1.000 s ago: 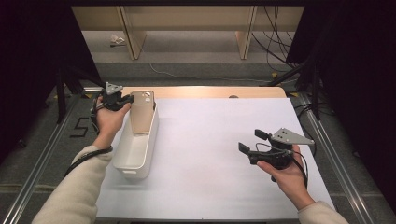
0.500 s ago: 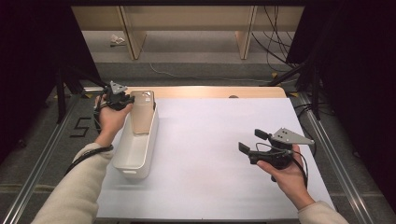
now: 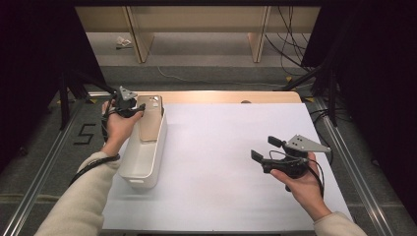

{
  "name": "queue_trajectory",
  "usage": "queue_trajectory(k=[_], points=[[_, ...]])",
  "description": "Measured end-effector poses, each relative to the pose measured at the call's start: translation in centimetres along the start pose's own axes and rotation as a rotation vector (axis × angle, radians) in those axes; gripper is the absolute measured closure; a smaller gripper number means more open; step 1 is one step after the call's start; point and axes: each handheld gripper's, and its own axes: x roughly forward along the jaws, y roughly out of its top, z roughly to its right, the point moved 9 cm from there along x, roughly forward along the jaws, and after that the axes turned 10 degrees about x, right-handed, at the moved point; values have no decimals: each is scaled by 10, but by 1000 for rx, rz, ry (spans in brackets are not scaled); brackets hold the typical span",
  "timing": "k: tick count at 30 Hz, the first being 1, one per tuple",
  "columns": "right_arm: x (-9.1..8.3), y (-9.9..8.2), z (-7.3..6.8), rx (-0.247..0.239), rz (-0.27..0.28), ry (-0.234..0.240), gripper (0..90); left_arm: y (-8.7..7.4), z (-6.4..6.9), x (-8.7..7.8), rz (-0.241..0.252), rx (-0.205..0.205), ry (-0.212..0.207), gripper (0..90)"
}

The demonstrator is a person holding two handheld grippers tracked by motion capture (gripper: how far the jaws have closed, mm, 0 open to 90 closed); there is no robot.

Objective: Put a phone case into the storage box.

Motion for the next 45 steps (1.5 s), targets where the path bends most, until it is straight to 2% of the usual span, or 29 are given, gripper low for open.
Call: queue_trajectory(k=[4,8,13,17,21,25,30,34,37,40,42,45], points=[[0,0,0,2,1,0,167,5,0,-6,10,6,3,499],[0,0,0,2,1,-1,167,11,3,-15,35,-13,-8,427],[0,0,0,2,1,-2,166,16,8,-27,50,-62,-51,294],[0,0,1,3,1,-3,166,21,16,-42,81,-72,-77,181],[0,0,1,4,1,-4,166,25,23,-56,118,-78,-115,146],[0,0,1,6,0,-5,165,23,33,-68,122,-71,-164,92],[0,0,1,4,2,-5,165,20,43,-82,159,-76,-187,75],[0,0,2,7,-5,-6,164,16,61,-95,185,-69,-226,70],[1,-1,2,7,-6,-5,164,12,81,-108,224,-59,-269,74],[1,-2,2,8,-9,-2,163,4,103,-120,256,-65,-321,85],[2,-3,3,9,-11,-1,163,-5,121,-127,275,-46,-349,88],[2,-3,2,7,-14,3,162,-16,136,-134,280,-4,-354,87]])
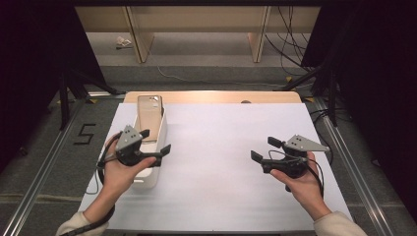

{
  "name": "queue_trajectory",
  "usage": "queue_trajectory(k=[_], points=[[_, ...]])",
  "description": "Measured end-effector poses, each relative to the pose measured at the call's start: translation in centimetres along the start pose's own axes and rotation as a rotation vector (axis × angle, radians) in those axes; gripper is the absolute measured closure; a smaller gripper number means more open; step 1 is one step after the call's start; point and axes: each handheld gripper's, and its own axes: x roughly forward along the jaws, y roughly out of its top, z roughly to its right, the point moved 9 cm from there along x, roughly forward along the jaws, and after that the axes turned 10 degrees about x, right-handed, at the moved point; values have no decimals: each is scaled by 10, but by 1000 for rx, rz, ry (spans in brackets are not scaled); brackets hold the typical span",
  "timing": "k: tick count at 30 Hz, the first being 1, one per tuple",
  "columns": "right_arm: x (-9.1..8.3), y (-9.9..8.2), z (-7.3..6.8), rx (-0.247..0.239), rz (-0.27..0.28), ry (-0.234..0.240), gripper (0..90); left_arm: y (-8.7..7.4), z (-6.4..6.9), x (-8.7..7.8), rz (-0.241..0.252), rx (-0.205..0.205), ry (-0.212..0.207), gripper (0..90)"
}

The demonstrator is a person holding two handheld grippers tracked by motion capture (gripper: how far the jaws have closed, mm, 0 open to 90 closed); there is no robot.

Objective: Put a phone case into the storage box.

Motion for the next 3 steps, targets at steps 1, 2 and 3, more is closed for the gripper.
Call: queue_trajectory(k=[1,2,3], points=[[0,0,0,-2,-1,1,161,-4,5,-2,-6,1,-8,86],[-1,0,-1,-1,-1,4,161,-7,11,-3,-10,9,-11,86],[-1,0,-1,-1,0,7,161,-10,13,-5,-16,24,-8,86]])
